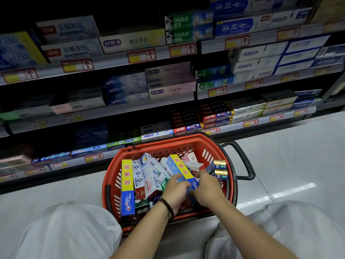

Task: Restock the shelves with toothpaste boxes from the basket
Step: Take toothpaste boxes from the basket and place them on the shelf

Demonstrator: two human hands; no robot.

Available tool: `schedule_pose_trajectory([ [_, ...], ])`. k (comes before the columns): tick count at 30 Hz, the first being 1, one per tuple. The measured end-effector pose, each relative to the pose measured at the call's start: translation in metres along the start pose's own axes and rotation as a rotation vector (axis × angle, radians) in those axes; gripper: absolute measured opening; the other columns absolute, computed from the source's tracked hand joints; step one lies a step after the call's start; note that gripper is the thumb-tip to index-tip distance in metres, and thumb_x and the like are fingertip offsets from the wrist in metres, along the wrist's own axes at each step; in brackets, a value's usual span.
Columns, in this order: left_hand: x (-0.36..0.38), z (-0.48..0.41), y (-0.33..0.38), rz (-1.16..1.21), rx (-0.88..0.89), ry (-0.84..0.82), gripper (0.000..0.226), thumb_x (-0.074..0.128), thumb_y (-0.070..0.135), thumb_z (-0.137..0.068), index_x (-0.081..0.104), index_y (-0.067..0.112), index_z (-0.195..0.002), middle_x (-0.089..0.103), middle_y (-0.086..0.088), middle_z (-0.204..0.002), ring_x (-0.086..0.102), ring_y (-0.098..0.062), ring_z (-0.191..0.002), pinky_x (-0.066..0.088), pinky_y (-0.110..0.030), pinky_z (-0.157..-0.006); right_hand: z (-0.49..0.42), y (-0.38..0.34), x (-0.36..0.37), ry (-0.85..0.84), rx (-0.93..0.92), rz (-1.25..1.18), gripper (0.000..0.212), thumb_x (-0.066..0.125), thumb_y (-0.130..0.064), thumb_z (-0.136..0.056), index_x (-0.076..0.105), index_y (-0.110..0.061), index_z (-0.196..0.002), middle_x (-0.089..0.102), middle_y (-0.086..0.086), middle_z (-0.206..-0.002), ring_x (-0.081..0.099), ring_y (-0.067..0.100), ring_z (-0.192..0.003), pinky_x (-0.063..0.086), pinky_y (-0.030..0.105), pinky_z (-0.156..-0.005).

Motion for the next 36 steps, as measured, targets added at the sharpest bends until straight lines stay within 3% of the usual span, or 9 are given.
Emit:
schedule_pose_trajectory([
  [6,-0.002,0.004,0.005,0.086,0.013,-0.015,0.071,0.064,0.012,-0.092,0.036,0.02,-0.156,0.064,-0.012,-0.136,0.075,-0.024,-0.107,0.064,-0.044,-0.088,0.004,-0.004,0.0,0.016,-0.009,-0.027,0.051,0.089,-0.033,-0.082,0.049,-0.024,-0.113,0.069,0.001,-0.107,0.07,0.017,-0.096,0.062,0.033,-0.076],
  [10,-0.005,0.008,0.008,0.083,0.02,-0.031,0.066,0.065,0.013,-0.095,0.037,0.021,-0.154,0.067,-0.013,-0.132,0.074,-0.024,-0.107,0.062,-0.035,-0.075,0.003,-0.003,-0.001,0.027,0.009,-0.096,0.057,0.093,-0.032,-0.077,0.05,-0.027,-0.114,0.071,-0.001,-0.107,0.07,0.011,-0.09,0.058,0.024,-0.066],
  [15,-0.011,0.012,0.011,0.12,0.015,-0.039,0.06,0.061,0.008,-0.099,0.038,0.018,-0.154,0.068,-0.017,-0.128,0.071,-0.03,-0.114,0.06,-0.046,-0.097,0.006,-0.005,-0.009,0.072,0.046,-0.191,0.052,0.092,-0.027,-0.078,0.056,-0.025,-0.116,0.066,-0.004,-0.107,0.069,0.013,-0.095,0.062,0.028,-0.071],
  [17,-0.013,0.016,0.015,0.158,0.026,-0.048,0.06,0.059,0.005,-0.1,0.037,0.015,-0.155,0.068,-0.017,-0.126,0.072,-0.028,-0.112,0.059,-0.044,-0.099,0.007,-0.004,-0.013,0.108,0.093,-0.249,0.046,0.092,-0.025,-0.077,0.059,-0.025,-0.11,0.067,-0.005,-0.102,0.07,0.013,-0.091,0.061,0.029,-0.069],
  [20,-0.017,0.019,0.019,0.178,0.043,-0.034,0.055,0.057,0.002,-0.101,0.04,0.011,-0.153,0.07,-0.012,-0.109,0.071,-0.025,-0.106,0.06,-0.038,-0.095,0.007,0.001,-0.021,0.17,0.2,-0.405,0.038,0.091,-0.017,-0.072,0.062,-0.025,-0.096,0.074,0.0,-0.098,0.069,0.011,-0.081,0.049,0.024,-0.058],
  [22,-0.021,0.022,0.019,0.177,0.042,-0.032,0.053,0.059,0.004,-0.1,0.043,0.012,-0.15,0.069,-0.011,-0.112,0.071,-0.025,-0.107,0.06,-0.039,-0.093,0.008,0.003,-0.025,0.197,0.252,-0.521,0.032,0.089,-0.012,-0.074,0.064,-0.02,-0.092,0.072,0.0,-0.094,0.064,0.009,-0.076,0.042,0.024,-0.055],
  [27,-0.03,0.029,0.023,-0.235,0.259,0.01,0.075,0.078,0.009,-0.083,0.044,0.025,-0.148,0.056,0.005,-0.139,0.068,-0.009,-0.096,0.061,-0.035,-0.079,0.01,-0.003,-0.026,0.147,0.307,-0.756,0.034,0.088,-0.005,-0.072,0.066,-0.008,-0.096,0.074,0.013,-0.093,0.071,0.026,-0.079,0.05,0.032,-0.058],
  [31,-0.028,0.044,0.028,-0.608,0.525,0.1,0.087,0.085,0.027,-0.074,0.042,0.034,-0.149,0.036,0.011,-0.146,0.047,-0.01,-0.131,0.049,-0.032,-0.11,0.014,-0.018,-0.029,0.126,0.288,-0.813,0.04,0.09,-0.012,-0.066,0.066,-0.01,-0.098,0.077,0.016,-0.092,0.077,0.032,-0.08,0.056,0.035,-0.059],
  [36,-0.025,0.059,0.03,-0.578,0.64,0.208,0.093,0.087,0.033,-0.078,0.036,0.03,-0.155,0.03,0.009,-0.148,0.045,-0.009,-0.132,0.047,-0.023,-0.109,0.029,-0.049,-0.039,0.111,0.217,-0.783,0.038,0.09,-0.02,-0.074,0.065,-0.014,-0.101,0.076,0.01,-0.092,0.078,0.024,-0.079,0.062,0.037,-0.065],
])
Point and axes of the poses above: each hand's wrist, its own z-axis away from the middle knuckle, its own x-axis out of the palm, y = z × x, the point moved 5 cm from there along -z, towards the middle knuckle
